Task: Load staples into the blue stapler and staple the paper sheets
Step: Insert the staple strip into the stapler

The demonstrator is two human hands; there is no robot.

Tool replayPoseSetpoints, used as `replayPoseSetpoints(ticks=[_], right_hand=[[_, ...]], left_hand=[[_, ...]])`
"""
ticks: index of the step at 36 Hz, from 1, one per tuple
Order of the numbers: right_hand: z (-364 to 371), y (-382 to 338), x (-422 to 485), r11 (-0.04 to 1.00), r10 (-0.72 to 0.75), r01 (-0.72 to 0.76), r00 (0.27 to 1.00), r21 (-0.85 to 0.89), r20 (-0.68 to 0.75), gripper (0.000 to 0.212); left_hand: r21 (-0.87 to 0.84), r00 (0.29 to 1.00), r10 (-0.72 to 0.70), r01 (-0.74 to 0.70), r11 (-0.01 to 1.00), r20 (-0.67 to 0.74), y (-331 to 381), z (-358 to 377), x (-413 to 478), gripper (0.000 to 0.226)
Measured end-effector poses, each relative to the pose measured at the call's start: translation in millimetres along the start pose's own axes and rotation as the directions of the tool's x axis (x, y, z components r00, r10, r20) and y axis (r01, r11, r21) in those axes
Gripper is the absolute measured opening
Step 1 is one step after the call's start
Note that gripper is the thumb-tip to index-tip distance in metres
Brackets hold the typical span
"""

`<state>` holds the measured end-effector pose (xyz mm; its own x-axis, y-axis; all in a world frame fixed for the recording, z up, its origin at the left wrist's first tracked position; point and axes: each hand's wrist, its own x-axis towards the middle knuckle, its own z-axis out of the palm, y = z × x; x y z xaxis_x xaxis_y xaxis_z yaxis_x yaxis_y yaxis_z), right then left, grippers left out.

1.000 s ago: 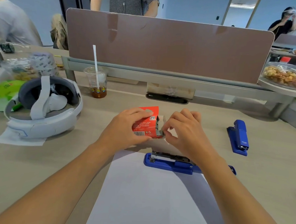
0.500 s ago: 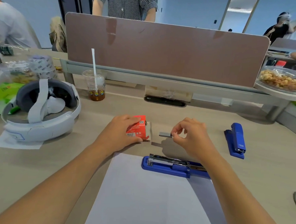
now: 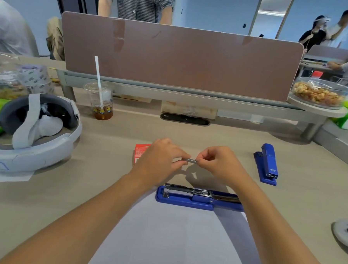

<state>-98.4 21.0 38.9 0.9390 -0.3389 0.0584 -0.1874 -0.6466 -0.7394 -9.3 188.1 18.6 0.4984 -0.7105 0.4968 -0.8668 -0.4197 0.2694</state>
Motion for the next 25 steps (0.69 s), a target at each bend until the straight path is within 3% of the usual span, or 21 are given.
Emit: replayPoseSetpoints(ticks=[7, 16, 25], right_hand=[[-1, -2, 0, 0.972, 0.027, -0.044, 0.997, 0.229, 0.076, 0.019], [4, -6, -1, 0.944, 0.091, -0.110, 0.993, 0.311, 0.076, 0.012], [10, -9, 2, 0.765, 0.233, -0.260, 0.965, 0.590, 0.122, 0.020]], left_hand=[[-0.053, 0.999, -0.029, 0.027, 0.998, -0.037, -3, 3, -1, 0.022], [-0.145, 0.993, -0.070, 0.055, 0.988, -0.096, -5, 2, -3, 0.019], [-0.183, 0.989, -0.037, 0.011, 0.983, -0.141, -4, 0, -4, 0.016]])
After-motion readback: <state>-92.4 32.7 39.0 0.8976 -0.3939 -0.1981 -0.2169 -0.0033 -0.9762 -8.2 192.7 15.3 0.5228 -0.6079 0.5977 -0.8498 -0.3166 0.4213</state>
